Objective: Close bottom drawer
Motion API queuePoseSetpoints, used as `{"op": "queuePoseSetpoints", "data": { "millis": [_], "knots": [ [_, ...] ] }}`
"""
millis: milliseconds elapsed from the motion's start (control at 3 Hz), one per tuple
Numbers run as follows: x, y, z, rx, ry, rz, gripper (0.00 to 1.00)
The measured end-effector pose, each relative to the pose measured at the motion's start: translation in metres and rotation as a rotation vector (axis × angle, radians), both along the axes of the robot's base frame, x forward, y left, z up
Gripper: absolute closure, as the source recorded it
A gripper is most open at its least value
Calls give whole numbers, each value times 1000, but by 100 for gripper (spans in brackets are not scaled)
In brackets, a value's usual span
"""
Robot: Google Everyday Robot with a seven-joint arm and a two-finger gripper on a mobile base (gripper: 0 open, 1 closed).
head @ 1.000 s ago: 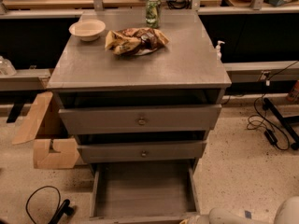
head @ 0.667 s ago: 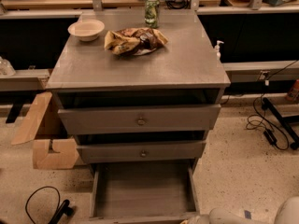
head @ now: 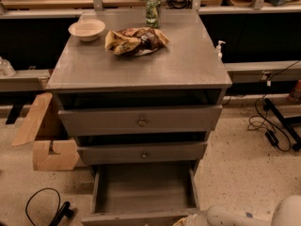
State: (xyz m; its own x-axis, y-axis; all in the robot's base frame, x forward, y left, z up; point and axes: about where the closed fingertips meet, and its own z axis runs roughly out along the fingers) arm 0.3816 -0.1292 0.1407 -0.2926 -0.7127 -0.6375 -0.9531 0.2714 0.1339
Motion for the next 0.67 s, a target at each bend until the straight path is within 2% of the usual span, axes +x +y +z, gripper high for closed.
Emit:
{"op": "queuePoseSetpoints", "data": {
  "millis": [333, 667],
  "knots": [
    [38, 23, 6, 30, -43, 21, 100],
    [36, 24, 6, 32, -46, 22, 100]
  ]
}}
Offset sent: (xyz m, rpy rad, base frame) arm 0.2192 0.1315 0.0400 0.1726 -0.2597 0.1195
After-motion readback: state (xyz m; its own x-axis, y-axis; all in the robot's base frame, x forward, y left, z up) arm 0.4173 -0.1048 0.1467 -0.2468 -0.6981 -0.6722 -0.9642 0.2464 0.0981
